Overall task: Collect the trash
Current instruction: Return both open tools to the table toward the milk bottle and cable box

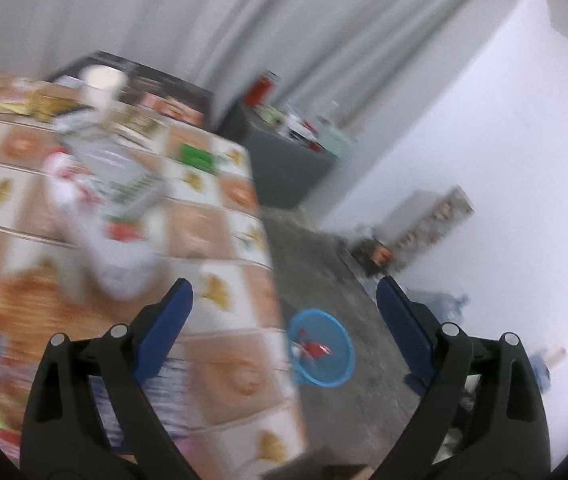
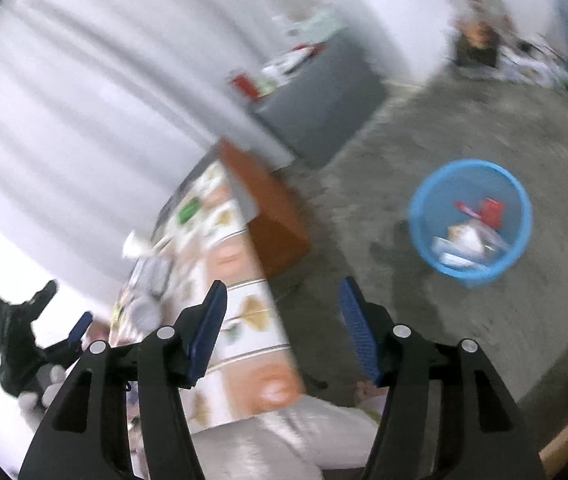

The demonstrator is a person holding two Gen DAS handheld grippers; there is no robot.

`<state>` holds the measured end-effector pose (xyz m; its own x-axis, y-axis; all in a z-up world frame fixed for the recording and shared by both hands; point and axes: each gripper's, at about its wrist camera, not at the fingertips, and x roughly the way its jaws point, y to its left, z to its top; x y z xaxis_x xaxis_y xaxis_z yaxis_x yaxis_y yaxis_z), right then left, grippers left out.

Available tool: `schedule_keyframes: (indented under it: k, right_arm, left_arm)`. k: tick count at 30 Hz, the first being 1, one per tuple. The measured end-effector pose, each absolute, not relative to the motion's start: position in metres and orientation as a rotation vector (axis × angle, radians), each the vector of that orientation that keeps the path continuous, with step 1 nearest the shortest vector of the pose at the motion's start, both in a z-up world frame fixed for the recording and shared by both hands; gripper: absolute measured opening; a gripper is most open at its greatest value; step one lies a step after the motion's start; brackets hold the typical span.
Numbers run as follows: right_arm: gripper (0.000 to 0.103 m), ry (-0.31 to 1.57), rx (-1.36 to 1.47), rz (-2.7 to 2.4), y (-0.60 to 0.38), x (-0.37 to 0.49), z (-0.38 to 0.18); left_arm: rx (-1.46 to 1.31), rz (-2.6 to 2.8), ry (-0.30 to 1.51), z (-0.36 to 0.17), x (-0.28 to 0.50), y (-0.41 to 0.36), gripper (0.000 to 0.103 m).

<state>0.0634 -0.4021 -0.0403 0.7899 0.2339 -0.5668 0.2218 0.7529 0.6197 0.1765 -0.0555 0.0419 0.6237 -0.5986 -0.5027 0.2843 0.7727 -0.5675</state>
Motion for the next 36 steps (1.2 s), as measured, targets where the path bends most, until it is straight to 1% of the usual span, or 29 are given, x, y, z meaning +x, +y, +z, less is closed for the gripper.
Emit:
schedule_keyframes:
  k: [4,6,10,13,18,23,30,36]
  right_arm:
    - [0.058,0.710,0.563,0.166,-0.339,0.113,-0.001]
    - [0.062,0.732,0.478,0.239,-0.307,0.140,0.013]
    - [0.064,0.798,0.284,0.387,-0.232,0.191,0.028]
    - [0.064,0.843,0.148,0.463,-0.177,0.231,0.028]
    - [0.064,0.918,-0.039,0.493,-0.109,0.291,0.011]
    - [0.064,1.013,-0.134,0.501,-0.068,0.333,-0.015]
    - [0.064,1.097,-0.254,0.492,-0.036,0.365,-0.048]
    - [0.064,1.127,-0.322,0.490,-0.024,0.375,-0.064]
  left_arm:
    - [-0.493,-0.397,0.698,0.048,0.180,0.009,0.089]
    - [-0.497,-0.333,0.693,0.049,0.184,0.039,0.089]
    - [-0.520,-0.218,0.702,0.048,0.191,0.086,0.089]
    - [-0.530,-0.154,0.719,0.043,0.195,0.119,0.089]
    - [-0.533,-0.087,0.739,0.036,0.199,0.157,0.089]
    - [-0.547,-0.069,0.757,0.031,0.204,0.178,0.089]
    - [-0.548,-0.076,0.795,0.022,0.224,0.181,0.089]
    - [-0.536,-0.087,0.835,0.017,0.239,0.176,0.089]
